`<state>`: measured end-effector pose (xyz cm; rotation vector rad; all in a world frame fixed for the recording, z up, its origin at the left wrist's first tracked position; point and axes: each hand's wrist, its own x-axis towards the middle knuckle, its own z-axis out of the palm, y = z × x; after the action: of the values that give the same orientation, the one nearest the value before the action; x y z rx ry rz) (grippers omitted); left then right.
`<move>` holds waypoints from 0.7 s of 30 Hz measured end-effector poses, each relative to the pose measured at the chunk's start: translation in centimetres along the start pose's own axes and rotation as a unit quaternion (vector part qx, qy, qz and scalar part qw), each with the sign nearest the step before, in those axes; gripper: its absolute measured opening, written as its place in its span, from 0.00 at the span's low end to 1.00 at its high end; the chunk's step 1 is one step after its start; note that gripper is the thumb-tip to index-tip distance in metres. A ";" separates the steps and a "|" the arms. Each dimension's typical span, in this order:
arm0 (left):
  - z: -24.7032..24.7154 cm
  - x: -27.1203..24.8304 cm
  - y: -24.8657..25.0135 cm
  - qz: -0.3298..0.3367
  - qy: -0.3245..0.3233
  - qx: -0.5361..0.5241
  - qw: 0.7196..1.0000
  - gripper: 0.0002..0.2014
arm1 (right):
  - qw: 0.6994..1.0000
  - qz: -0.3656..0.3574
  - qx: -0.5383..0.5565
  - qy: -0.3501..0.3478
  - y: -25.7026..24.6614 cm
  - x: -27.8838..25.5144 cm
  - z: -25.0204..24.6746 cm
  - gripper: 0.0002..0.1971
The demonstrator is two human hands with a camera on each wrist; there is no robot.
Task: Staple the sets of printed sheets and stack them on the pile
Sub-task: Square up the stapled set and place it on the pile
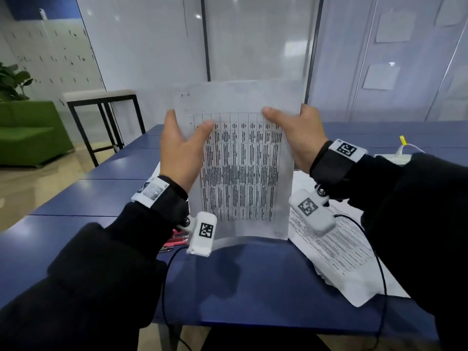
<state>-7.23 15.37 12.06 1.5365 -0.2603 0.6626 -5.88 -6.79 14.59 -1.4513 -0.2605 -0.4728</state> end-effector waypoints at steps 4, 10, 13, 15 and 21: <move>0.0 -2.3 -1.2 -0.029 -0.025 -0.006 0.999 0.20 | 0.999 0.036 -0.001 -0.011 2.5 -1.8 -0.5 0.11; -0.2 -1.9 -1.4 -0.028 -0.020 -0.031 0.999 0.19 | 1.000 0.018 -0.007 -0.016 1.9 -1.7 -0.3 0.13; -0.4 -3.1 -2.6 -0.045 -0.029 -0.028 0.998 0.20 | 0.999 0.035 -0.017 -0.017 3.2 -2.9 -0.5 0.17; -0.5 -3.8 -3.2 -0.055 -0.037 -0.029 0.997 0.19 | 0.999 0.042 -0.025 -0.015 4.1 -3.6 -0.7 0.18; -0.7 -3.8 -3.1 -0.065 -0.039 -0.030 0.997 0.17 | 0.999 0.035 -0.026 -0.022 3.5 -3.2 -0.7 0.12</move>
<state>-8.72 15.45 7.33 1.5096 -0.2349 0.4878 -7.19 -6.83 9.91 -1.5184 -0.2335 -0.3938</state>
